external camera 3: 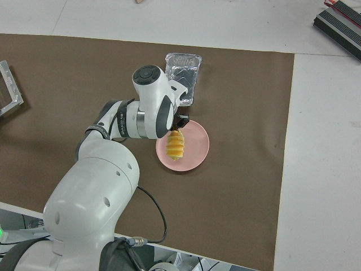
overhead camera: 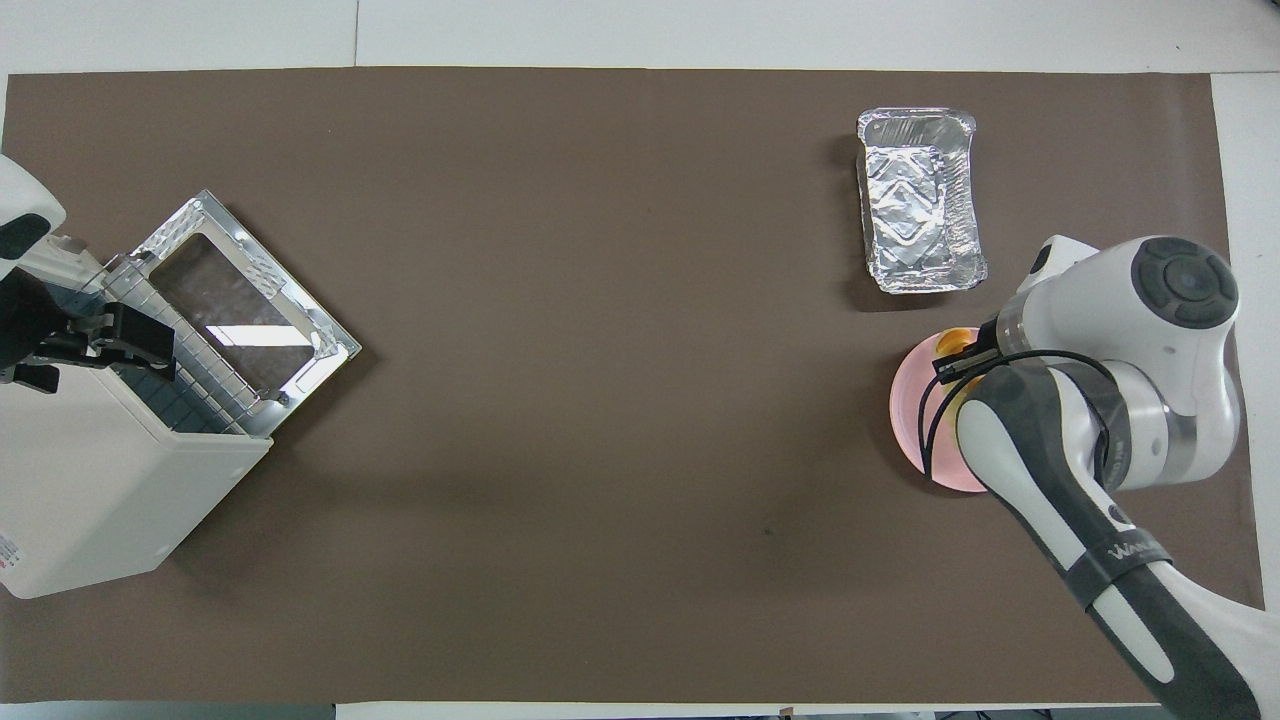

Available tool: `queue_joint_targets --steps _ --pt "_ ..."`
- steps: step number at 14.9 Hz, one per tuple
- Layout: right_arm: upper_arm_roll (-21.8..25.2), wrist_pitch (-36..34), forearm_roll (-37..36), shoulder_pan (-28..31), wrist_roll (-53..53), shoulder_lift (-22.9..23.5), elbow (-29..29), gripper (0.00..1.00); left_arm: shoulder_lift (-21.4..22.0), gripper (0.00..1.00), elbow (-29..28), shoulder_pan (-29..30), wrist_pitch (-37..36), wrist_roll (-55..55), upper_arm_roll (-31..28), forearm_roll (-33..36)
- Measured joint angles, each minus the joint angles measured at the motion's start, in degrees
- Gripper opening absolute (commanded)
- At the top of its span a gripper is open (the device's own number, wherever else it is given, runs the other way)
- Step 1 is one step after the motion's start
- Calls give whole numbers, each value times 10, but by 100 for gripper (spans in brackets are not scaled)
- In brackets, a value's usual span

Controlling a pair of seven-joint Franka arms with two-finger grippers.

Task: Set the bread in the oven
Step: 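Carry the bread roll with the right gripper over the foil tray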

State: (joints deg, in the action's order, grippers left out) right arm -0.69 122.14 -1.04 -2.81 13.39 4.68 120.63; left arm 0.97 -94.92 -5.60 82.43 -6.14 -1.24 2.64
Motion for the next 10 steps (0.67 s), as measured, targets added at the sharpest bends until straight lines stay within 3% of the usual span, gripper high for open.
queue_joint_targets --steps 3,7,10 --pt "0 -74 0 1 0 18 -115 0 0 100 0 0 0 0 0 0" --pt "-1 -67 0 0 0 72 -208 0 0 100 0 0 0 0 0 0" --pt "-1 -66 0 1 0 142 -281 0 0 100 0 0 0 0 0 0"
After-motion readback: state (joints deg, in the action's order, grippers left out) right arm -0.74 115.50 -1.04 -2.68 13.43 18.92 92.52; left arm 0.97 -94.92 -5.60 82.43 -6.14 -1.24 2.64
